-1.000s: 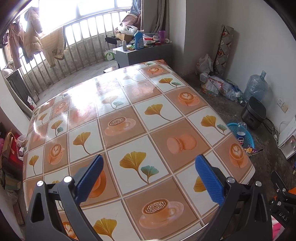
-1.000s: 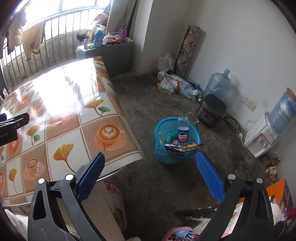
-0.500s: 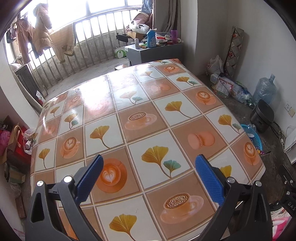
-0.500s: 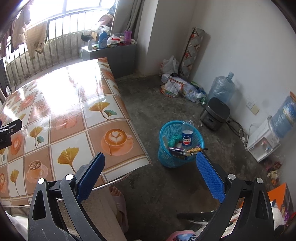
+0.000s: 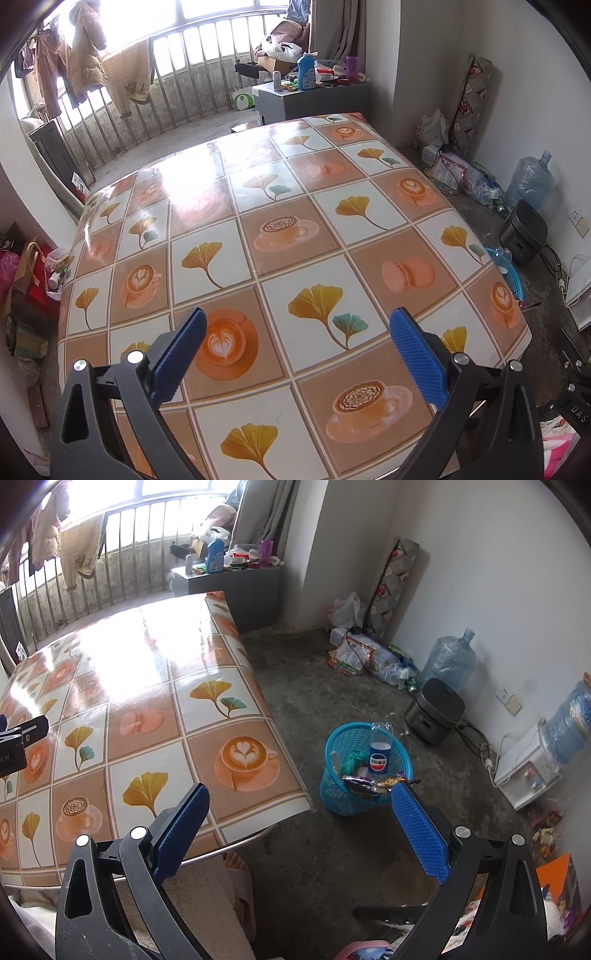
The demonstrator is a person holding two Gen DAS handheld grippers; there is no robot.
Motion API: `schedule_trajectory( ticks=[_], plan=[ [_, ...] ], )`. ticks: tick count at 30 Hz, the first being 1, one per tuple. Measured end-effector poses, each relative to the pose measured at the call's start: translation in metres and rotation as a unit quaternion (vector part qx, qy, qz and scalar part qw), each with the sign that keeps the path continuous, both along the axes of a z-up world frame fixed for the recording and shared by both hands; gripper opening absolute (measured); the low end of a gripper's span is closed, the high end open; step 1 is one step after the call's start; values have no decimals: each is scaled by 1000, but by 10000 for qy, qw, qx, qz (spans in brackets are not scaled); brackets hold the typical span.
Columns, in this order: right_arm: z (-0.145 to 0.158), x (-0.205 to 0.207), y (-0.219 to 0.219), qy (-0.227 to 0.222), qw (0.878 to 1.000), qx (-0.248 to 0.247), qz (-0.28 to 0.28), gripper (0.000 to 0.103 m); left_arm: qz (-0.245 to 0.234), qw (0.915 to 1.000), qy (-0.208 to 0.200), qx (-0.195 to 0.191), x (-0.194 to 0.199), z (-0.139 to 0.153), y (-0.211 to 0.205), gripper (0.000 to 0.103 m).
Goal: Collect trash
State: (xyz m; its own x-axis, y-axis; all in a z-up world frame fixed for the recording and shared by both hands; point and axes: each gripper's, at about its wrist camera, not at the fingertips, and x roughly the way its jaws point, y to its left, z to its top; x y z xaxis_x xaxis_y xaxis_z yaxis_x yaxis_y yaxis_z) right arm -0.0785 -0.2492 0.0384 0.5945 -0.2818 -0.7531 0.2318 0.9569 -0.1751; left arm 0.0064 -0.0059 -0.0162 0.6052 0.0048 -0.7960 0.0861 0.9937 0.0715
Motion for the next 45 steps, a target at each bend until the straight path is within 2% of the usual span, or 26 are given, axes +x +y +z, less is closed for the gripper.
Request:
schedule_trajectory(
  ticks=[22, 45],
  plan=[
    [2, -3, -11, -41, 9999, 0, -98, 95, -246, 9996, -126, -106, 0, 10, -16, 97],
    [4, -4, -14, -62, 9999, -16, -112, 95, -261, 9995, -149, -108, 0, 12, -19, 97]
  ],
)
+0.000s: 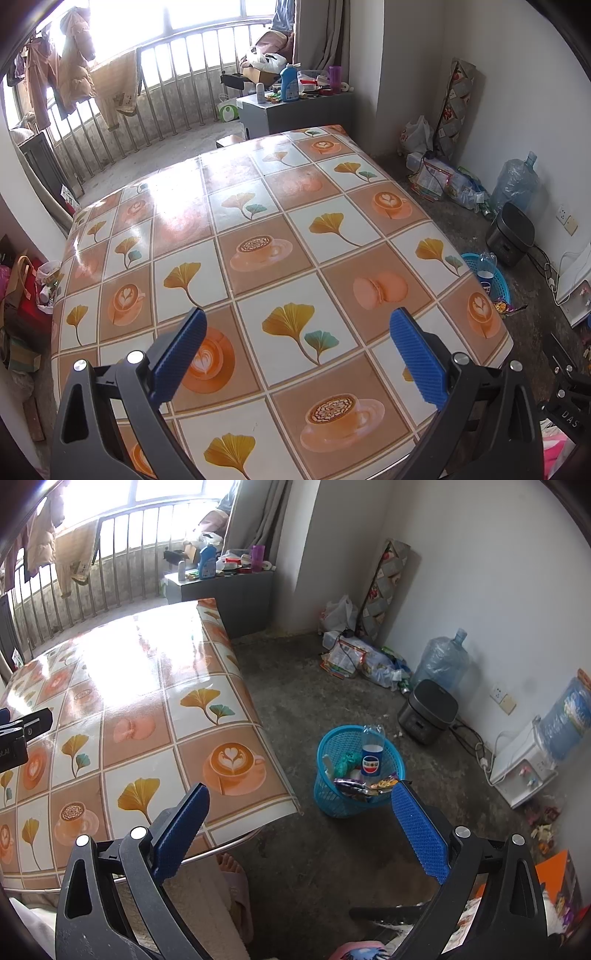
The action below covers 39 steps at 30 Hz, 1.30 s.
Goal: Collect trash
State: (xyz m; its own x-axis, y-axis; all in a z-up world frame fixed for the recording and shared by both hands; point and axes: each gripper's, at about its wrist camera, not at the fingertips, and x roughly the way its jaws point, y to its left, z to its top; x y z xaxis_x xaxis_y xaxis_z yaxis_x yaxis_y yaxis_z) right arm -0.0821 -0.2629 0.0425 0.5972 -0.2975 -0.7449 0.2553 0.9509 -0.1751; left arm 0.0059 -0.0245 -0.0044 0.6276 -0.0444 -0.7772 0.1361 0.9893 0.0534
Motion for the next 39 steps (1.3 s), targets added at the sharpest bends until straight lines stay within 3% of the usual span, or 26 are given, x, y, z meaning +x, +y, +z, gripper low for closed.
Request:
schedule_trajectory(
  ticks=[39],
  plan=[
    [2, 4, 3, -5, 10000, -9, 21, 95, 35, 10000, 9, -7, -1, -1, -1, 97]
  ],
)
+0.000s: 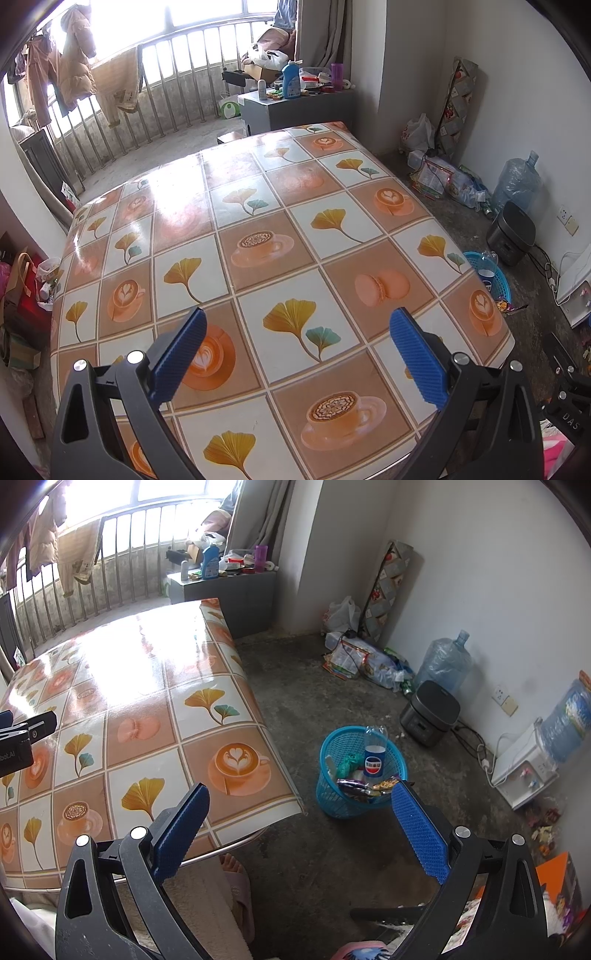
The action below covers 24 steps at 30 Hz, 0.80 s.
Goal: Collect trash
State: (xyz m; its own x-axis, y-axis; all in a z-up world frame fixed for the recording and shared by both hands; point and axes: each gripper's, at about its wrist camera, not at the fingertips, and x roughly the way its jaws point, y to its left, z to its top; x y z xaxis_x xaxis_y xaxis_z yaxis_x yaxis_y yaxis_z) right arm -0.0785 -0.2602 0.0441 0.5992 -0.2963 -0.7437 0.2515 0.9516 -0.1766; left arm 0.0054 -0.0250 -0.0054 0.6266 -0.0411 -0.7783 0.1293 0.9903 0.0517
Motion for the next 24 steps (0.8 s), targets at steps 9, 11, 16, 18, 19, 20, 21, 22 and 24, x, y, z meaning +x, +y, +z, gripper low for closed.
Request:
schedule_trajectory(
  ticks=[9, 11, 16, 18, 19, 20, 21, 22, 24],
  plan=[
    [0, 0, 0, 2, 10000, 3, 1, 95, -1, 10000, 2, 1, 0, 0, 0, 97],
    [0, 0, 0, 4, 10000, 1, -2, 95, -5, 10000, 7, -2, 0, 0, 0, 97],
    [0, 0, 1, -1, 10000, -1, -2, 95, -7, 10000, 11, -6, 0, -1, 0, 97],
    [0, 0, 1, -1, 10000, 3, -2, 95, -3, 10000, -2, -4, 0, -1, 0, 97],
    [0, 0, 1, -1, 10000, -4, -8, 95, -1, 10000, -4, -6, 0, -2, 0, 97],
    [0, 0, 1, -4, 10000, -5, -7, 95, -1, 10000, 0, -9, 0, -2, 1, 97],
    [0, 0, 1, -2, 10000, 4, -4, 95, -2, 10000, -1, -7, 0, -2, 1, 97],
    [0, 0, 1, -2, 10000, -1, -8, 95, 1, 10000, -3, -7, 0, -2, 1, 97],
    [0, 0, 1, -2, 10000, 1, -6, 95, -3, 10000, -3, -8, 0, -2, 1, 97]
  ],
)
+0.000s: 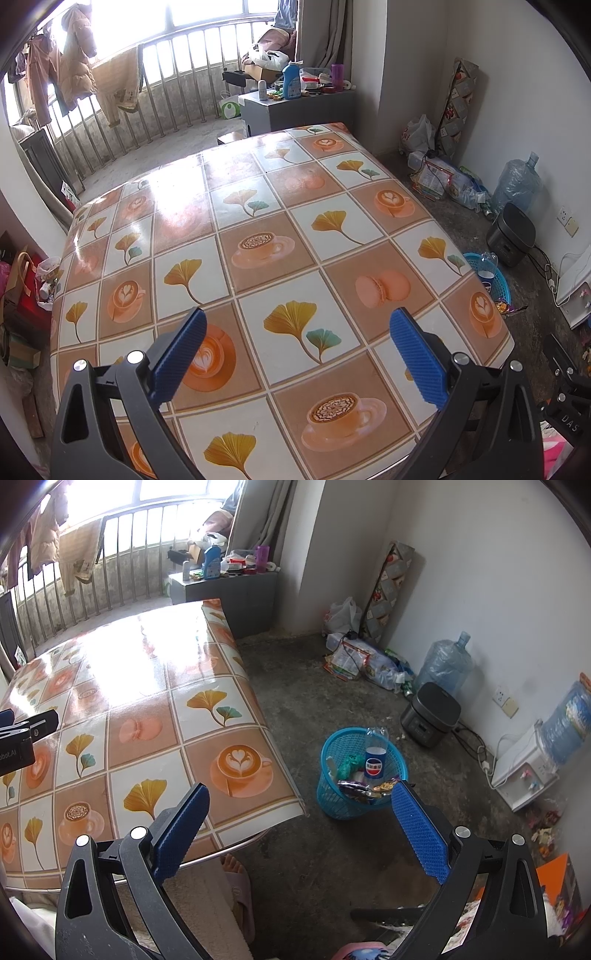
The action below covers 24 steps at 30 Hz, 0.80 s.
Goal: Collect trash
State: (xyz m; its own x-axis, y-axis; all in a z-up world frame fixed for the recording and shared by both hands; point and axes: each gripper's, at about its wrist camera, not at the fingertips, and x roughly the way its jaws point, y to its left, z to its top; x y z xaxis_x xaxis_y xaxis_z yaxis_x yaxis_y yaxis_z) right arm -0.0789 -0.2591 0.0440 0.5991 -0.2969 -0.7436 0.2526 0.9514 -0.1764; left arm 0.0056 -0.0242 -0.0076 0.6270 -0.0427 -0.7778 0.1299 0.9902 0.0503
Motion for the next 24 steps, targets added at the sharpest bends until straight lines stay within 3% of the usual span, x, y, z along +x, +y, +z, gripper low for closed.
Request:
schedule_trajectory(
  ticks=[24],
  plan=[
    [0, 2, 3, 0, 10000, -2, -2, 95, 9, 10000, 1, -4, 1, 1, 0, 97]
  ],
)
